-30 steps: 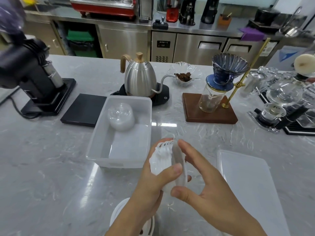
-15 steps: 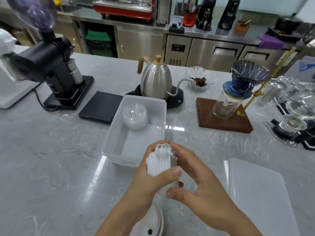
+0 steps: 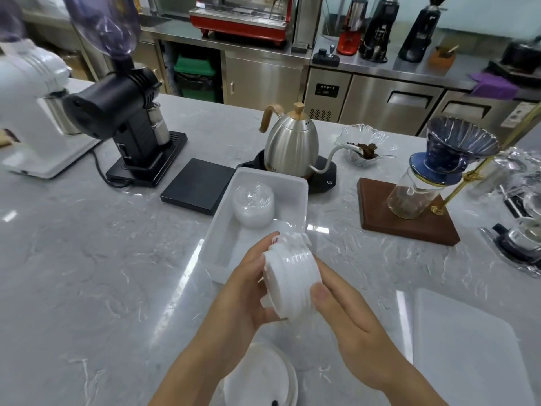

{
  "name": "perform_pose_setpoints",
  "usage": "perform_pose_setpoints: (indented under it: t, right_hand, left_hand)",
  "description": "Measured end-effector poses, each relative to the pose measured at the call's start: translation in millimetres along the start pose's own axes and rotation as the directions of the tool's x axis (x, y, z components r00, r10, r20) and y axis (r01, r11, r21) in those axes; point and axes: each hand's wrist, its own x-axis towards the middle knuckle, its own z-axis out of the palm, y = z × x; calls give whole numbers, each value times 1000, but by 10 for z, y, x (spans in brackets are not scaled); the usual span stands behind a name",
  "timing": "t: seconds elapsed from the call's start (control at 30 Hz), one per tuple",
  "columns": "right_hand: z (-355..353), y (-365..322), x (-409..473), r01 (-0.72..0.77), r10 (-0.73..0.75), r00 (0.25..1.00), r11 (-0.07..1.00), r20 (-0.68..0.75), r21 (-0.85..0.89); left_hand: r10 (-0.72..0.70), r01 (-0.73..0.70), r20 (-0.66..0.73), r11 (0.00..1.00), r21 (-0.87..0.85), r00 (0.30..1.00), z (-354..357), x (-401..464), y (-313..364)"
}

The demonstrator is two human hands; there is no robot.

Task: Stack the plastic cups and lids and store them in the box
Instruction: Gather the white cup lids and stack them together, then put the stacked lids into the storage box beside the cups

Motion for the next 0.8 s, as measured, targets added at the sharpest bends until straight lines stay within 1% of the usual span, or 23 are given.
perform_pose_setpoints:
  t: [0.07,0.23,0.3,0.4,0.47,0.53,0.6,0.67,0.73,0.8]
  right_hand:
    - [19,20,43,6,-5,1000,999,-27,46]
    - [29,94,174,-23,46,991,984,-123,176]
    - [9,106,261,-39,80,978,977,-192,210]
    - [12,141,412,-58,126,940,975,-317,216]
    - [21,166,513,-81,156,911,975,-382,205]
    - [7,184,594,-119,182,891,978,-416,174]
    - [-24,196,641,-170,204,883,978,-422,119]
    - [-50,209,654,-195,206,883,978,-423,68]
    - [-57,248,643,-225,190,893,974,-407,-40]
    - [-55,318,625,-276,197,911,944,-363,-180]
  left_hand:
    - [15,-15,-29,1000,3,999,-40,13,31]
    - [149,-131,-97,976,174,984,-145,31,77]
    - [189,-157,-141,965,209,972,-189,59,93]
    - [209,-145,-223,952,271,952,-236,132,149]
    - [206,-114,-245,931,346,947,-259,219,207]
    - [208,-89,-279,918,385,938,-296,341,271]
    - [234,-69,-342,899,433,910,-356,498,336]
    - [269,-35,-378,851,525,886,-430,675,375]
    - [293,5,-390,794,608,873,-488,847,361]
    - [293,31,-394,768,640,871,-501,1003,295]
